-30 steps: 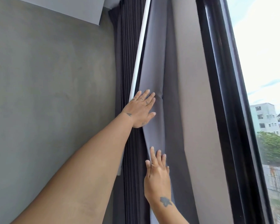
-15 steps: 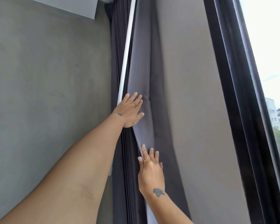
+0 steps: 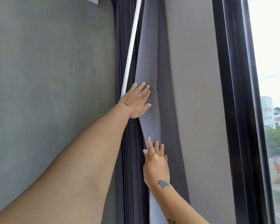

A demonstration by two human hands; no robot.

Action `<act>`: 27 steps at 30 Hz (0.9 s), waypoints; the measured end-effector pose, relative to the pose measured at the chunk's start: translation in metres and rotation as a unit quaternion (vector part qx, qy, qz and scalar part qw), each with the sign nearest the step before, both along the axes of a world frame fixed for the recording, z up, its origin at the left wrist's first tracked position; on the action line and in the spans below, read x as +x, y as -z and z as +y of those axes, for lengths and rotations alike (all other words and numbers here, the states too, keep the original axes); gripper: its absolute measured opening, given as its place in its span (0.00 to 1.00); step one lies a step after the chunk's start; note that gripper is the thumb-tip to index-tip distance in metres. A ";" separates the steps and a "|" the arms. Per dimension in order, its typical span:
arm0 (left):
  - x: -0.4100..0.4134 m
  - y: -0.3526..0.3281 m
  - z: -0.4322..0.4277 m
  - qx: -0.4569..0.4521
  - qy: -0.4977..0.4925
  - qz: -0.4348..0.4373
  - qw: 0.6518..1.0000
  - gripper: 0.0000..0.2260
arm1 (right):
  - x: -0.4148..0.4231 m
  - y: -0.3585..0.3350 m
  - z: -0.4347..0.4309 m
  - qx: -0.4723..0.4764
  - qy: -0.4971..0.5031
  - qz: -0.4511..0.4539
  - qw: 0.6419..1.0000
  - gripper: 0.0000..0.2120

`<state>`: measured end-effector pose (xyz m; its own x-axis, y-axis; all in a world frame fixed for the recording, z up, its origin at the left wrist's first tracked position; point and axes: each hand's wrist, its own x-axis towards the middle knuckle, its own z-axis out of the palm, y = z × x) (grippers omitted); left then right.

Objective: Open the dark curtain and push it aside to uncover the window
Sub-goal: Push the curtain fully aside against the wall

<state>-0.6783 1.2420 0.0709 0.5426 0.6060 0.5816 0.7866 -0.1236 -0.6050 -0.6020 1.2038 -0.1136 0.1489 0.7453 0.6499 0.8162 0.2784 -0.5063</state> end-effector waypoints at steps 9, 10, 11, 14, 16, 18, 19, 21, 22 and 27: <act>0.005 0.003 -0.001 0.007 0.003 -0.002 1.000 0.28 | -0.001 0.008 0.006 0.012 -0.020 0.026 0.999 0.22; 0.006 0.003 0.000 0.008 0.004 -0.002 1.000 0.28 | 0.000 0.008 0.009 0.013 -0.022 0.027 0.999 0.22; 0.007 0.003 0.002 0.008 0.006 -0.001 1.000 0.28 | 0.001 0.008 0.011 0.014 -0.023 0.028 0.999 0.22; 0.008 0.003 0.011 0.010 0.006 0.005 1.000 0.27 | 0.001 0.007 0.019 0.019 -0.027 0.035 0.999 0.21; 0.007 0.002 0.018 0.014 0.003 0.006 1.000 0.27 | 0.000 0.008 0.027 0.025 -0.029 0.035 0.999 0.21; 0.005 0.001 0.027 0.017 0.005 0.005 1.000 0.27 | -0.001 0.008 0.036 0.032 -0.031 0.035 0.998 0.21; 0.004 0.000 0.031 0.018 0.006 0.007 1.000 0.27 | -0.002 0.007 0.043 0.037 -0.030 0.036 0.998 0.21; 0.004 0.000 0.042 0.018 0.003 0.015 1.000 0.27 | -0.004 0.007 0.058 0.042 -0.024 0.036 0.998 0.21; 0.003 -0.002 0.049 0.019 0.000 0.018 1.000 0.27 | -0.005 0.008 0.066 0.043 -0.023 0.034 0.998 0.21; -0.007 -0.008 0.079 0.023 -0.013 0.019 0.999 0.27 | -0.009 0.020 0.103 0.048 -0.024 0.036 0.998 0.54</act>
